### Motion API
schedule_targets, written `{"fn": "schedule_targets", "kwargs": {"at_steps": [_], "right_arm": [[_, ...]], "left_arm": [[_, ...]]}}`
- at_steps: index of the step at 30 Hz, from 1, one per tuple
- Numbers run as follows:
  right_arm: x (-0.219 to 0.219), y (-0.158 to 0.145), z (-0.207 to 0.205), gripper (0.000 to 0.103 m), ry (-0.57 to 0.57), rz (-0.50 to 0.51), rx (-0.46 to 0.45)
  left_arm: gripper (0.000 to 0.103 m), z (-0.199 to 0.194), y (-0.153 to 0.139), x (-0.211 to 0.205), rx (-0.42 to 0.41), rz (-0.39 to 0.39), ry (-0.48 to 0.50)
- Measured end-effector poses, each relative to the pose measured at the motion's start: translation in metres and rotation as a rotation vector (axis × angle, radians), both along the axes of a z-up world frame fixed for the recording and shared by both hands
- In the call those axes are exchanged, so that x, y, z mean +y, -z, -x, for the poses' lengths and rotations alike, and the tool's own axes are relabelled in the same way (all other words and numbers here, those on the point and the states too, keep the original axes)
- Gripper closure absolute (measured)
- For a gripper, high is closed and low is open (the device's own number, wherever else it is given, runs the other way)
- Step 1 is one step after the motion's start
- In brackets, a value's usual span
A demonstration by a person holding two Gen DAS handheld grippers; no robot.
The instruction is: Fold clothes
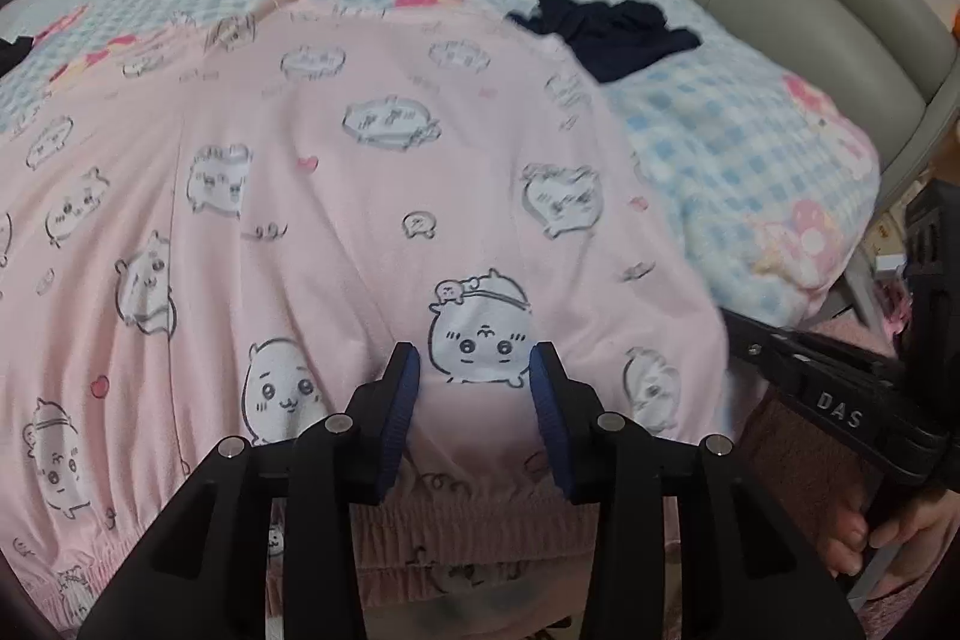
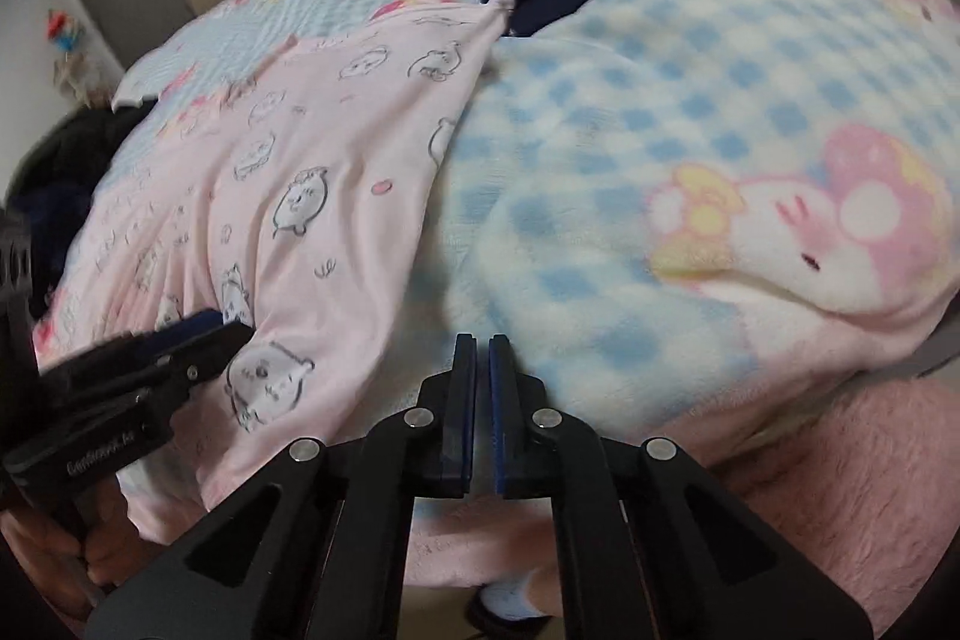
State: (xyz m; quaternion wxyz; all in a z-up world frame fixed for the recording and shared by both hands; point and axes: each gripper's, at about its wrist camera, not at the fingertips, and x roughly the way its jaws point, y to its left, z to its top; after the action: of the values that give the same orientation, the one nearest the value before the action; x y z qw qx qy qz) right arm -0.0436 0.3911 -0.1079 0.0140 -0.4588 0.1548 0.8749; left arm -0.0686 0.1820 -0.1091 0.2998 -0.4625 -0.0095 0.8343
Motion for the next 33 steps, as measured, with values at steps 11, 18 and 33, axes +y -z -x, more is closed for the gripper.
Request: {"fn": "schedule_targets", "kwargs": {"at_steps": [11, 18, 33], "right_arm": [[-0.032, 0.01, 0.038, 0.092, -0.128, -0.098, -0.03], [0.01, -0.007, 0.02, 0.089, 0.027, 0.008, 0.03], [-0.005, -0.006, 0.006, 0.082, 0.055, -0.182, -0.007]], "left_arm": [[0.06, 0.016, 0.012, -0.008, -0.056, 0.051, -0.033], [0.059, 0.009, 0.006, -0.011, -0.028, 0.005, -0.034], [0.059, -0.006, 0.002, 0.01, 0.016, 0.056, 0.014]]}}
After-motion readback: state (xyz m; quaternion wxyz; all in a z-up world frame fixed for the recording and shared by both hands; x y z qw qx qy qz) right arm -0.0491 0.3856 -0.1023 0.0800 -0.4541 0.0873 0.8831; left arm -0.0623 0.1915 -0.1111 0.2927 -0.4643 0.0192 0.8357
